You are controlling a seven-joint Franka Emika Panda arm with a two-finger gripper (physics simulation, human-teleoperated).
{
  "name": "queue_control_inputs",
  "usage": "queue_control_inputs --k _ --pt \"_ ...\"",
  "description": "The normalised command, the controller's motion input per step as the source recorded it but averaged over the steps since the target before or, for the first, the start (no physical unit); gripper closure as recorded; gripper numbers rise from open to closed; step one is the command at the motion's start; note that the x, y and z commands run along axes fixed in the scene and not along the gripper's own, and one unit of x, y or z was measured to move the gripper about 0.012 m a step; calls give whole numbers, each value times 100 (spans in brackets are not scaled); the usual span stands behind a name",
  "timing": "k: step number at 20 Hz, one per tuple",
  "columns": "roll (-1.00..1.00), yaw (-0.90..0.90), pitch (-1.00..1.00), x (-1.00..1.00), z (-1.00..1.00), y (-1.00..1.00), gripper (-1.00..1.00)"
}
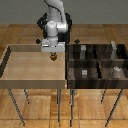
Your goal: Place the loaf of bread into the appropriate compartment.
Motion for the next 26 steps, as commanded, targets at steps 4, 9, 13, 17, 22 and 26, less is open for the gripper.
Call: queue_control_inputs --k 4,9,13,17,22,26 --pt "0 0 0 0 0 0 -100" --pt "0 0 0 0 0 0 -100" --pt "0 0 0 0 0 0 -100" --pt "0 0 0 0 -75 0 -100" --pt "0 0 0 0 -100 0 -100" --pt "0 0 0 0 -100 0 -100"
